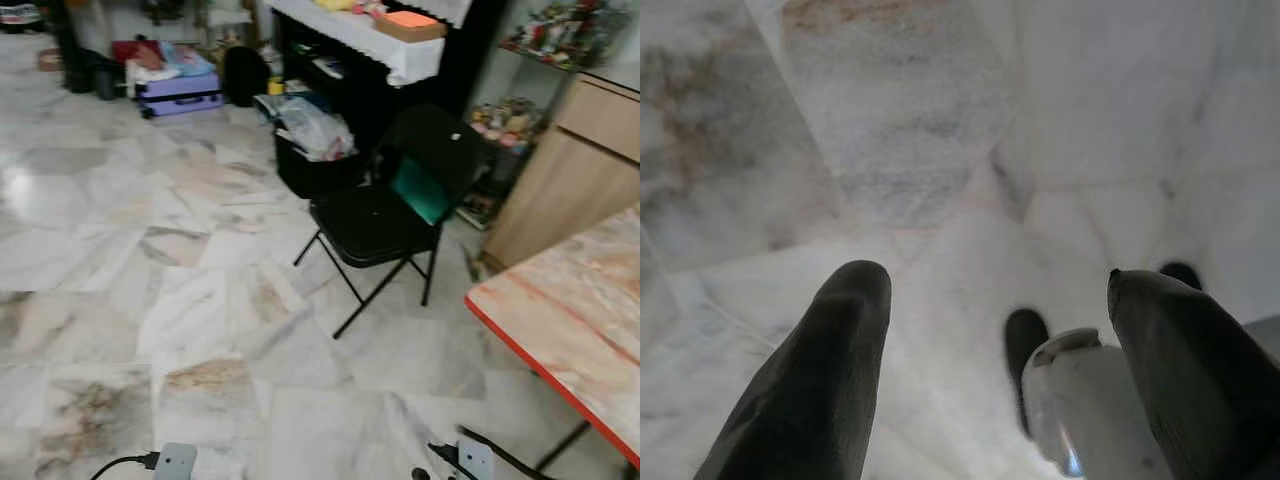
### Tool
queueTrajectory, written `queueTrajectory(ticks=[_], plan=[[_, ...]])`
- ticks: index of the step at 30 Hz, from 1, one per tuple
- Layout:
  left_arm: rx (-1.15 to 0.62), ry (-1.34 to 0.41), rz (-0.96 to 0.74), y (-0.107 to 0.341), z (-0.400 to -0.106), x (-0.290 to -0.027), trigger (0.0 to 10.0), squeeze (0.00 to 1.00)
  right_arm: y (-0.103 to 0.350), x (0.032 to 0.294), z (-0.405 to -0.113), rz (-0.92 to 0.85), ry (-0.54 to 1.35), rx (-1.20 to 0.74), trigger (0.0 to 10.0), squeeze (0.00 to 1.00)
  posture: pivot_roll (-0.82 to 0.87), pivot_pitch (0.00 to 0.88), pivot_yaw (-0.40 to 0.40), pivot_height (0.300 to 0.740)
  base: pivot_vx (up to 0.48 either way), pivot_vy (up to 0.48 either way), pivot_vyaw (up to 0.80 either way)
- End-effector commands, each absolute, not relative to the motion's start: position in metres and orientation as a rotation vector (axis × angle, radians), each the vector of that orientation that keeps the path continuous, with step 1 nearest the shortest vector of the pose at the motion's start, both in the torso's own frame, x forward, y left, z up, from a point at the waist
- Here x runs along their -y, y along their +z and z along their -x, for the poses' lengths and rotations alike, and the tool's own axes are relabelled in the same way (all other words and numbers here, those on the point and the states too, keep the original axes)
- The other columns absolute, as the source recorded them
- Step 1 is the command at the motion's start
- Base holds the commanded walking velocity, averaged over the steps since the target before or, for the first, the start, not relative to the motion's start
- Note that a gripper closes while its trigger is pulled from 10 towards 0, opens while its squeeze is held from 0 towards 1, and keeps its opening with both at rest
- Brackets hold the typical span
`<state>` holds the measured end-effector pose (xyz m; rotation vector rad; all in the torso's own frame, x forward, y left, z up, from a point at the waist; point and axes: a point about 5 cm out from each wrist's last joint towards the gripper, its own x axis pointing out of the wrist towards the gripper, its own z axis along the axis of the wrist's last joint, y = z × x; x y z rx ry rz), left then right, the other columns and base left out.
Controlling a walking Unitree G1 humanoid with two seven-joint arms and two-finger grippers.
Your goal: Hang hanger
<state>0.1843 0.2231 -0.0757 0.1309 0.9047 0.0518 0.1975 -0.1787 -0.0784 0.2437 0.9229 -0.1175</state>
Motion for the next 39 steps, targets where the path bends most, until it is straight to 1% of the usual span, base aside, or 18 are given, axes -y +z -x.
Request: queueTrajectory(ticks=[1,3,19,24,39], plan=[[-0.912,0.04,-0.132,-0.0761,-0.1864,-0.2183,10.0,0.0,-0.0799,0.1855,-0.1934,-0.236,-0.14,-0.936,10.0,0.0,0.13,0.093,-0.061,0.74,0.0,-0.48,-0.74],[-0.913,0.066,-0.1,-0.0763,-0.1859,-0.219,10.0,0.0,-0.0792,0.1852,-0.1946,-0.24,-0.144,-0.928,10.0,0.0,0.13,0.105,-0.06,0.74,0.0,-0.24,-0.73],[-0.912,0.062,-0.1,-0.0768,-0.1854,-0.2174,10.0,0.0,-0.0781,0.1851,-0.1969,-0.244,-0.147,-0.925,10.0,0.0,0.13,0.129,-0.063,0.74,0.0,0.0,-0.74],[-0.913,0.067,-0.09,-0.0778,-0.1832,-0.2176,10.0,0.0,-0.0786,0.1854,-0.1959,-0.235,-0.139,-0.928,10.0,0.0,0.13,0.106,-0.06,0.74,0.0,0.0,-0.74],[-0.906,0.059,-0.101,-0.0771,-0.1847,-0.2166,10.0,0.0,-0.0799,0.1858,-0.1931,-0.228,-0.126,-0.938,10.0,0.0,0.13,0.079,-0.065,0.74,0.0,0.0,-0.73]])
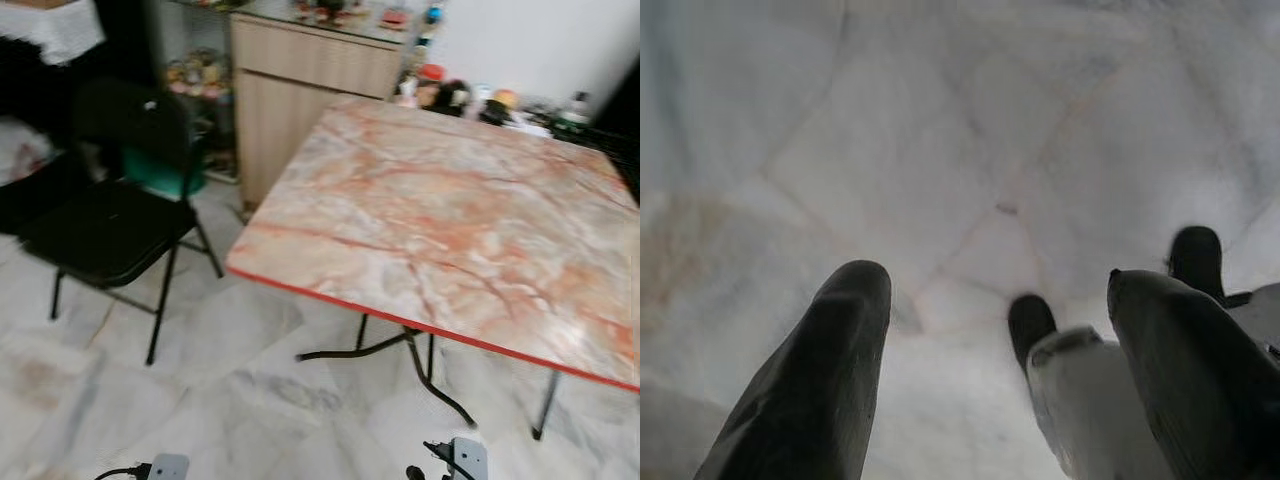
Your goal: Hang hanger
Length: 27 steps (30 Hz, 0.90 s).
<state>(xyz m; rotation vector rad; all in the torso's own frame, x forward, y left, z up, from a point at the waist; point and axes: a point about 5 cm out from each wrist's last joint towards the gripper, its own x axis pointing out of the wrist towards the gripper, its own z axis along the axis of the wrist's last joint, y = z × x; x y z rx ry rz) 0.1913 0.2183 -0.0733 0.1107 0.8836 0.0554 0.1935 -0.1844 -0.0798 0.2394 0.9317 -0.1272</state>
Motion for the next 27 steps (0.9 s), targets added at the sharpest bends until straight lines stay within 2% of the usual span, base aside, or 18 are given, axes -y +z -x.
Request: queueTrajectory(ticks=[1,10,24,27], plan=[[-0.905,0.059,-0.099,-0.0769,-0.1852,-0.2163,10.0,0.0,-0.0799,0.1862,-0.193,-0.227,-0.126,-0.938,10.0,0.0,0.13,0.077,-0.066,0.74,0.0,0.0,-0.74],[-0.881,0.112,-0.062,-0.0723,-0.1919,-0.2225,10.0,0.0,-0.0782,0.1877,-0.1955,-0.218,-0.112,-0.92,10.0,0.0,0.09,0.082,-0.076,0.74,0.0,0.0,-0.73],[-0.885,0.098,-0.086,-0.0718,-0.1921,-0.2246,10.0,0.0,-0.0763,0.1858,-0.1989,-0.219,-0.117,-0.894,10.0,0.0,0.07,0.075,-0.065,0.74,0.0,0.0,0.0],[-0.887,0.076,-0.102,-0.0714,-0.1932,-0.2237,10.0,0.0,-0.0758,0.1845,-0.2003,-0.213,-0.111,-0.893,10.0,0.0,0.07,0.11,-0.049,0.74,0.0,-0.48,0.0]])
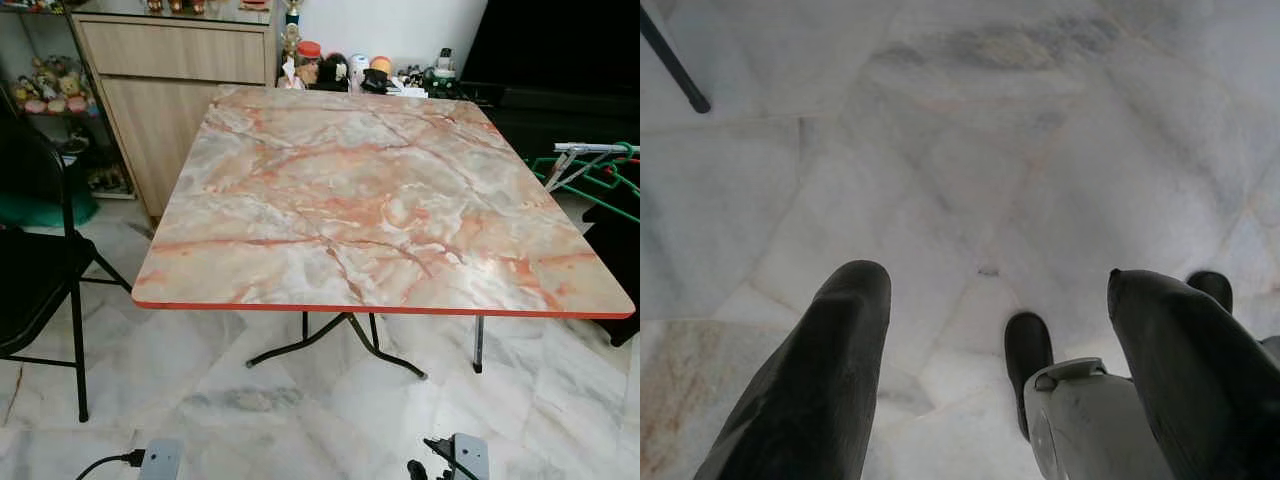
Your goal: Hang hanger
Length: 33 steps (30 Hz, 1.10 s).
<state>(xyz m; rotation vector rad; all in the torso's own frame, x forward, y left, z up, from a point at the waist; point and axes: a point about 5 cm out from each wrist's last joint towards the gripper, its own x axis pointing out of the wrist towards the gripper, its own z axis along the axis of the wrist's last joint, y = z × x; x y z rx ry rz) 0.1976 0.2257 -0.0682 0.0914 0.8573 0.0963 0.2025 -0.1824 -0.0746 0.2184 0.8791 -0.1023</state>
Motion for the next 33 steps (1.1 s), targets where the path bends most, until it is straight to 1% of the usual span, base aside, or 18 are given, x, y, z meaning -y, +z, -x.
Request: queueTrajectory(ticks=[1,15,33], plan=[[-0.887,0.075,-0.105,-0.0712,-0.1933,-0.2245,10.0,0.0,-0.0757,0.1839,-0.2006,-0.214,-0.112,-0.892,10.0,0.0,0.07,0.111,-0.047,0.74,0.0,-0.48,0.0],[-0.893,0.084,-0.107,-0.0728,-0.1886,-0.2272,10.0,0.0,-0.0755,0.1846,-0.2006,-0.233,-0.125,-0.883,10.0,0.0,0.1,0.138,-0.05,0.74,0.0,-0.48,0.0],[-0.899,0.09,-0.102,-0.0742,-0.1854,-0.2277,10.0,0.0,-0.0762,0.1845,-0.1996,-0.229,-0.119,-0.897,10.0,0.0,0.1,0.137,-0.063,0.74,0.0,-0.48,0.0]])
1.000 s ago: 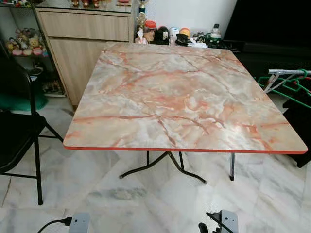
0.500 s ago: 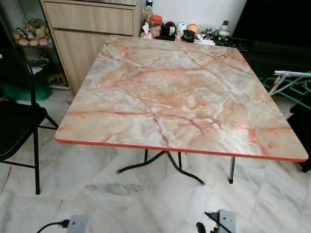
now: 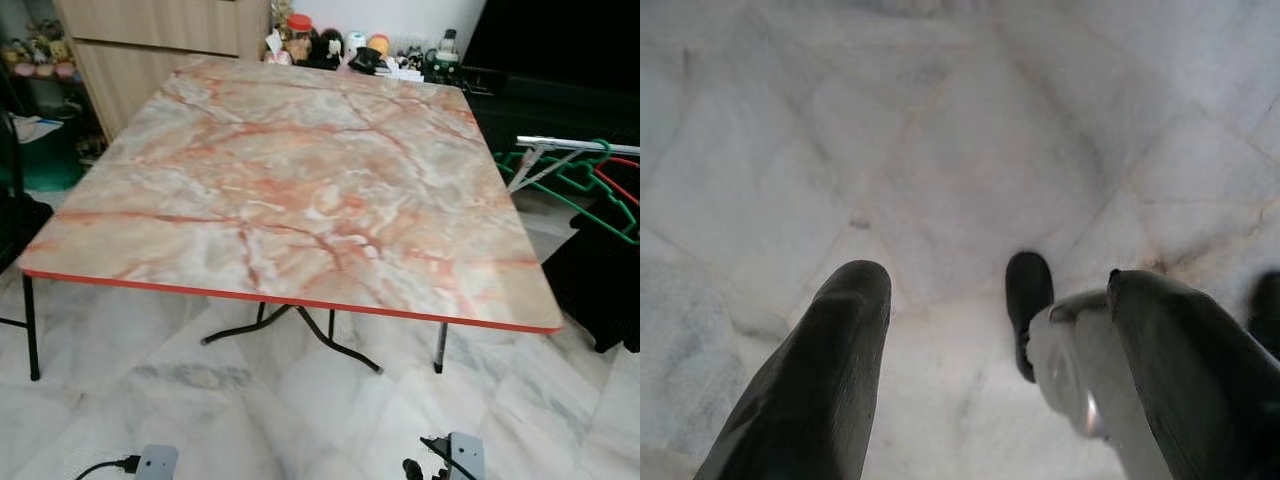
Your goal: Hang hanger
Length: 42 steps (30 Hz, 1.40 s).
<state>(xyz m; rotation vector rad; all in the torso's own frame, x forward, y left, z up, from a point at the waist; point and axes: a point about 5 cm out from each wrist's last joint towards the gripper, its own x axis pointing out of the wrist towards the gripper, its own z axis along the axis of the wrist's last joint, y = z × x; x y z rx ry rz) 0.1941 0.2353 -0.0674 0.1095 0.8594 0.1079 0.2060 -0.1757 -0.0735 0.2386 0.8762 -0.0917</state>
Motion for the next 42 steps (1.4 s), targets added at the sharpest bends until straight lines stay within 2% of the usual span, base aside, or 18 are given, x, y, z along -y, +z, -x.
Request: queueTrajectory(ticks=[1,15,27,42], plan=[[-0.898,0.087,-0.101,-0.0744,-0.1858,-0.2263,10.0,0.0,-0.0761,0.1852,-0.1997,-0.228,-0.121,-0.897,10.0,0.0,0.1,0.136,-0.064,0.74,0.0,-0.48,0.0],[-0.912,0.062,-0.095,-0.0787,-0.1807,-0.2174,10.0,0.0,-0.0758,0.1888,-0.1996,-0.202,-0.105,-0.905,10.0,0.0,0.07,0.116,-0.064,0.74,0.0,-0.48,0.0],[-0.916,0.065,-0.103,-0.0788,-0.1786,-0.2215,10.0,0.0,-0.0772,0.1867,-0.1975,-0.191,-0.094,-0.917,10.0,0.0,0.08,0.083,-0.059,0.74,0.0,-0.48,0.0],[-0.915,0.063,-0.087,-0.0793,-0.1796,-0.2173,10.0,0.0,-0.0759,0.1883,-0.1997,-0.184,-0.09,-0.916,10.0,0.0,0.08,0.112,-0.07,0.74,0.0,-0.48,0.0]])
